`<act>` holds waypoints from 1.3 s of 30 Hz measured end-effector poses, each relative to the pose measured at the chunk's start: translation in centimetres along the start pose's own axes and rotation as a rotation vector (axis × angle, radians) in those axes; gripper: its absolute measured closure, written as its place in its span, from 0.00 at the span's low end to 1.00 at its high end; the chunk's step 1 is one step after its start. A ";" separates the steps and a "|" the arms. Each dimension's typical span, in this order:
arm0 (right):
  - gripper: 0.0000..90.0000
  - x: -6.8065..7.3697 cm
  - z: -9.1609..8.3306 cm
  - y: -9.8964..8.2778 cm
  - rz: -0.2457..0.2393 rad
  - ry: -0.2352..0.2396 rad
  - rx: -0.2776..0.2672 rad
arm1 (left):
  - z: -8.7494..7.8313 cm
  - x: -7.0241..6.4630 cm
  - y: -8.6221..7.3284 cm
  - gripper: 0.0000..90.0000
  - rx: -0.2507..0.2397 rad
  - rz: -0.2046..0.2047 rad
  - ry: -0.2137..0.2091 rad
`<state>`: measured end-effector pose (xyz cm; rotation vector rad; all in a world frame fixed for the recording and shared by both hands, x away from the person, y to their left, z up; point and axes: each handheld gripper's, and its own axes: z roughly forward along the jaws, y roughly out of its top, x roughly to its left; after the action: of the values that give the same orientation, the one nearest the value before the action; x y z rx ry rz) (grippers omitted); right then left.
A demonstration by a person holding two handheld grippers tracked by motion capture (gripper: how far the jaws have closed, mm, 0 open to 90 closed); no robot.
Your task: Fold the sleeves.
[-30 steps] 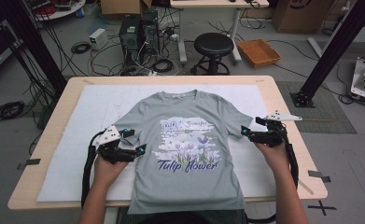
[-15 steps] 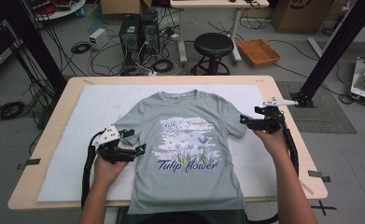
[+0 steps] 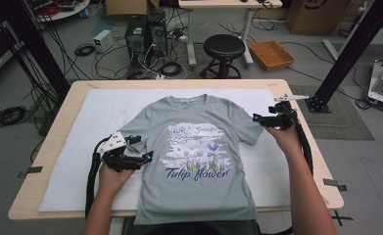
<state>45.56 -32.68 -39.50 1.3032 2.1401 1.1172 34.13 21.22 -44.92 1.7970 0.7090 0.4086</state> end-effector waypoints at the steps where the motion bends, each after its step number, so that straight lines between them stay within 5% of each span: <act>1: 0.21 0.0 0.0 0.0 0.000 0.000 0.000 | 0.0 0.0 0.0 0.20 0.000 0.000 0.000; 7: 0.21 -1.1 1.2 -0.1 0.043 -0.006 0.026 | 0.0 0.0 0.0 0.20 0.000 0.001 0.001; 13: 0.22 -1.7 2.6 -0.9 0.053 -0.025 0.109 | 0.0 0.0 0.0 0.20 0.001 0.002 0.000; 14: 0.32 -1.8 2.9 -1.1 0.054 -0.025 0.132 | 0.0 0.0 0.0 0.20 0.001 0.001 -0.001; 23: 0.41 -1.3 4.0 -1.7 0.045 -0.077 0.188 | 0.0 0.0 0.0 0.20 0.000 0.000 -0.001; 28: 0.55 -1.2 4.2 -2.2 0.035 -0.104 0.211 | 0.0 0.0 0.0 0.20 0.000 0.003 -0.002; 32: 0.84 -0.8 3.7 -2.4 0.000 -0.093 0.203 | 0.0 0.0 0.0 0.20 0.000 0.003 -0.001; 36: 0.97 -0.7 3.3 -2.4 -0.026 -0.093 0.208 | 0.0 0.0 0.0 0.20 -0.001 0.004 -0.001; 39: 0.98 -0.5 2.9 -2.2 -0.029 -0.095 0.196 | 0.0 0.0 0.0 0.20 0.000 0.001 -0.001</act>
<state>46.54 -32.42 -43.03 1.3749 2.2348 0.8326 34.10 21.19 -44.93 1.7972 0.7077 0.4088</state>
